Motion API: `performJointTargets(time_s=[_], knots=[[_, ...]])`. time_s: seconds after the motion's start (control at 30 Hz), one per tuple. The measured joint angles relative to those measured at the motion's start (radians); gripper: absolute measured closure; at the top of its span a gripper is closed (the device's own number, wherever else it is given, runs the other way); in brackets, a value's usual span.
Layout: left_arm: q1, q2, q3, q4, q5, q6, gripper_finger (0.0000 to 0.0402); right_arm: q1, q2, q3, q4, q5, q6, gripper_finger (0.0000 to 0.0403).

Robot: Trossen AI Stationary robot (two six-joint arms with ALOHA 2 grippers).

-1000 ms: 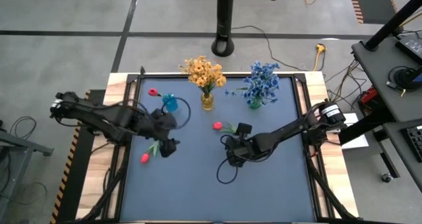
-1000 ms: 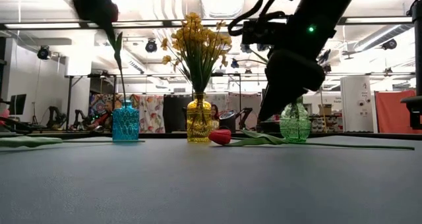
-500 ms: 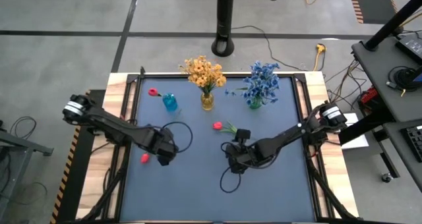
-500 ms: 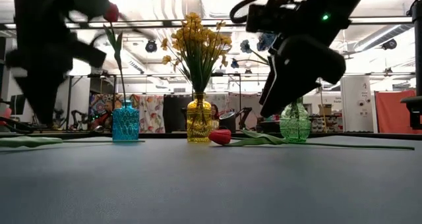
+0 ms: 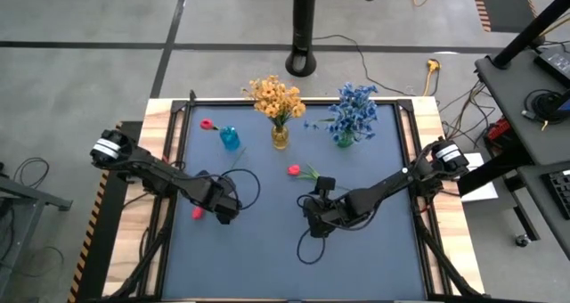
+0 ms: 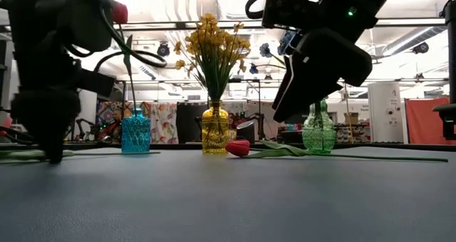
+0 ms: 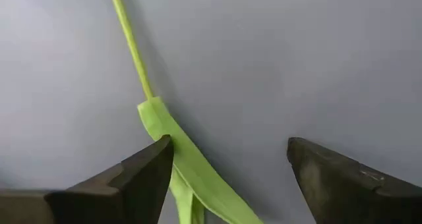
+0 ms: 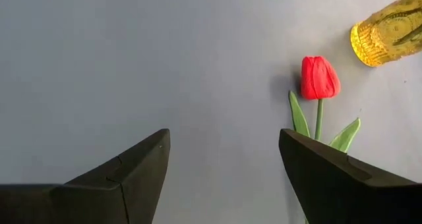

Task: Sort flowers into vase by color
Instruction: Put the bottom red tulip into the blue vase

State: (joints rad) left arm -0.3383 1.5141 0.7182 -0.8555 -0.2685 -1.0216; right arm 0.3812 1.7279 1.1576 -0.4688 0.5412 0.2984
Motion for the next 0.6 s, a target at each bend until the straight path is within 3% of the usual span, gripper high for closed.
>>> performJointTargets(time_s=[0.33,0.6], knots=[[0.002,0.006,0.048,-0.158,-0.067,-0.015,0.018,0.035,0.0,0.0,0.04,0.0,-0.006,0.0136],[0.005,0.008,0.049,-0.159,-0.151,0.002,0.0159,0.033,0.001,0.0,0.046,0.001,0.005,0.0138]])
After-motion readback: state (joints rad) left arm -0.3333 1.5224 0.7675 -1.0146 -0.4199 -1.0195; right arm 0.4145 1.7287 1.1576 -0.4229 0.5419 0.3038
